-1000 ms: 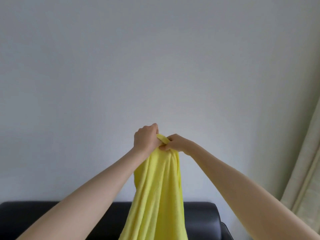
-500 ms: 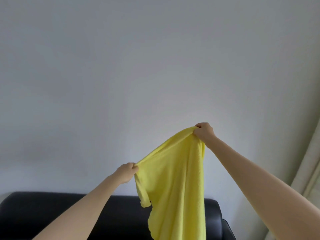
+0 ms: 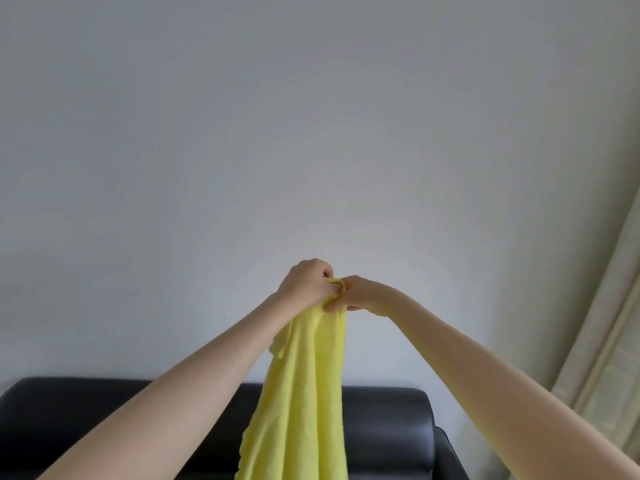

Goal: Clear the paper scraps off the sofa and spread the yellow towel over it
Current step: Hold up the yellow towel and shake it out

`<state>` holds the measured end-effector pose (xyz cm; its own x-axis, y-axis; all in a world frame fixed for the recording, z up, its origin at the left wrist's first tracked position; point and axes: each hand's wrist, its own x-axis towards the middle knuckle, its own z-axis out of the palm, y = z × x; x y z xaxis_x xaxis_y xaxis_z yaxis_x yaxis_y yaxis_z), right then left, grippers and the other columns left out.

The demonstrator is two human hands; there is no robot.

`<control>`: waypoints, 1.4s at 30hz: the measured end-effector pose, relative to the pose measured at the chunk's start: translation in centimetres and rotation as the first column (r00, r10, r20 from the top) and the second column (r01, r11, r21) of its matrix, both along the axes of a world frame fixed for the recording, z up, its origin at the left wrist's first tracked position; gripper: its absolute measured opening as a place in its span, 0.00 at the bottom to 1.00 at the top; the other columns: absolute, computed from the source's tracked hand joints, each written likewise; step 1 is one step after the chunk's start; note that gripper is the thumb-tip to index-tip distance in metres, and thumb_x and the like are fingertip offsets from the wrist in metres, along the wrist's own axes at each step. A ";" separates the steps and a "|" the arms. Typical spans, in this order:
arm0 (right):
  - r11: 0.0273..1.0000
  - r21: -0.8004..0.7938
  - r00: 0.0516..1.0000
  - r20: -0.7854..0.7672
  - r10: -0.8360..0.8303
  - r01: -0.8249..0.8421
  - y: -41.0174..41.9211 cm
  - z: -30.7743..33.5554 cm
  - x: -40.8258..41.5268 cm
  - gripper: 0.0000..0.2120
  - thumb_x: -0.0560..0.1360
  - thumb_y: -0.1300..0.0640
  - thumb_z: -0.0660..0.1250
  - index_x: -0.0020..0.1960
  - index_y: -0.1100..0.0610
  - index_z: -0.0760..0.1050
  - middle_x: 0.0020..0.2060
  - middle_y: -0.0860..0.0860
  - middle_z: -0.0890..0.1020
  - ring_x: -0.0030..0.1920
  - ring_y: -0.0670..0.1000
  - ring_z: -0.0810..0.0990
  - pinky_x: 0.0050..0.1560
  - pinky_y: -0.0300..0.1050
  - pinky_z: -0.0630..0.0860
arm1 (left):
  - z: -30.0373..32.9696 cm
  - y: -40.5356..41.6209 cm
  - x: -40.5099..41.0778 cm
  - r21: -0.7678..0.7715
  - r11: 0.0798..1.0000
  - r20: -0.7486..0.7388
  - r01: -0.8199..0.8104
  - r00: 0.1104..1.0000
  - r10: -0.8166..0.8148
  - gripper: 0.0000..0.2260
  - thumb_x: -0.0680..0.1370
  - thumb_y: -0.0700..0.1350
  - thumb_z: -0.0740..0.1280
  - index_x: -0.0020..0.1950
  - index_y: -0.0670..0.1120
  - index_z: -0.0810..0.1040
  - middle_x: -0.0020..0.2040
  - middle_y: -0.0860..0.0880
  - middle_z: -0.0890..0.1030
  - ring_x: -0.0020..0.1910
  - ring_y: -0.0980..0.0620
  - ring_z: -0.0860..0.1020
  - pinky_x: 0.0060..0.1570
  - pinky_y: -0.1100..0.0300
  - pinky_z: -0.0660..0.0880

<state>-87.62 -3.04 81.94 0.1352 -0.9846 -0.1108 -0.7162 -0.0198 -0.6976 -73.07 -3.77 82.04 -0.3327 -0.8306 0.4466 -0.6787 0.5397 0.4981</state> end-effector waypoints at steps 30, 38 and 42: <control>0.969 -0.236 0.996 0.042 0.079 -0.067 3.4 -0.8 -0.5 0.06 0.73 0.62 0.67 0.39 0.60 0.71 0.32 0.50 0.68 0.32 0.48 0.65 0.34 0.40 0.59 | -3.5 2.8 1.4 -0.021 0.995 -0.206 -0.102 0.974 0.095 0.09 0.72 0.45 0.67 0.50 0.51 0.75 0.44 0.52 0.79 0.43 0.50 0.77 0.40 0.57 0.73; 0.907 -0.377 0.933 0.358 -0.045 0.188 4.0 1.0 -2.2 0.12 0.74 0.69 0.54 0.49 0.63 0.76 0.41 0.54 0.77 0.41 0.51 0.75 0.41 0.44 0.71 | -11.3 3.2 1.0 0.471 0.860 -0.214 0.195 0.971 -0.103 0.27 0.72 0.63 0.69 0.64 0.51 0.66 0.55 0.54 0.77 0.53 0.57 0.77 0.50 0.60 0.73; 0.864 -0.426 0.921 0.377 -0.100 0.269 3.6 2.3 -2.6 0.09 0.74 0.65 0.56 0.45 0.60 0.75 0.39 0.54 0.76 0.41 0.52 0.74 0.44 0.46 0.70 | -15.5 3.9 -0.2 0.527 0.819 -0.146 0.227 0.974 -0.175 0.24 0.73 0.62 0.68 0.63 0.51 0.70 0.56 0.54 0.77 0.53 0.56 0.77 0.51 0.60 0.74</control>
<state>-90.18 0.58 84.23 -0.1088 -0.9189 0.3793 -0.4670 -0.2896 -0.8355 -73.25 0.10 66.51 -0.4998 -0.8660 -0.0155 -0.5248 0.2886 0.8008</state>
